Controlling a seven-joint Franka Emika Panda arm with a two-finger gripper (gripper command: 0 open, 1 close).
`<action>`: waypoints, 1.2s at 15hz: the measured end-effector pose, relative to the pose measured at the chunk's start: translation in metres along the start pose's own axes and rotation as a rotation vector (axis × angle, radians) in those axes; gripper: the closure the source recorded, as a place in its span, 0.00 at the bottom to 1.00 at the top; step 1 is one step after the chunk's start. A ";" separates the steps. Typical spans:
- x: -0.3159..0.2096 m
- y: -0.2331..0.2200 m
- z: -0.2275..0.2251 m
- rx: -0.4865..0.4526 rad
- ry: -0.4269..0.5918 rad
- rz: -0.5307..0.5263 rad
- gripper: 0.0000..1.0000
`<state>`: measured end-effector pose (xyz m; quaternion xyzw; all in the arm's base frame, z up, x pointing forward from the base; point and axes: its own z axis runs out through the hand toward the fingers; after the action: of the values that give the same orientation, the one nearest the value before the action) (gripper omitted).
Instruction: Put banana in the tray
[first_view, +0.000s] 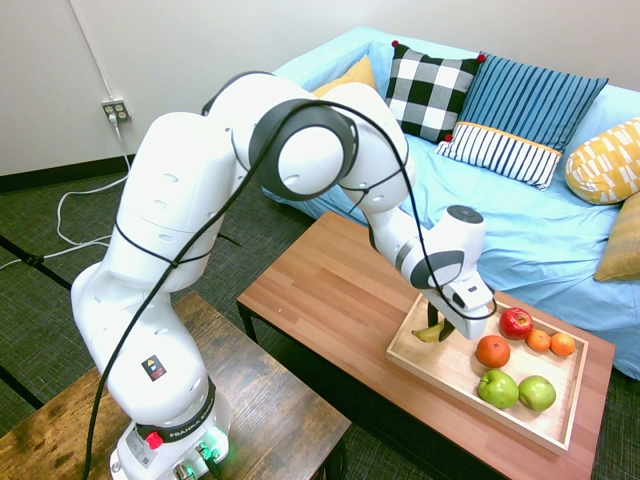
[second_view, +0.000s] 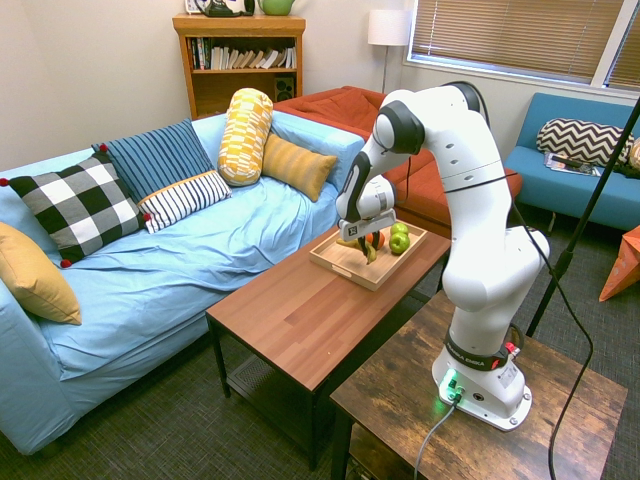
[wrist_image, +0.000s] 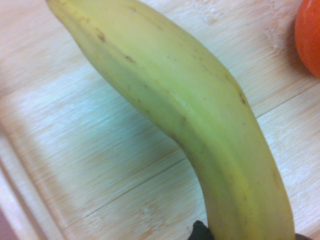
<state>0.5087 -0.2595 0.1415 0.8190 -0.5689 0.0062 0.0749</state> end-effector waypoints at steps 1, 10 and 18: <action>0.002 0.000 0.014 -0.007 -0.006 0.010 1.00; 0.007 -0.007 0.045 0.003 -0.031 0.027 0.00; 0.010 -0.005 0.019 0.037 -0.018 0.005 0.00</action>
<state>0.5158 -0.2699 0.1227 0.8187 -0.5716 0.0097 0.0544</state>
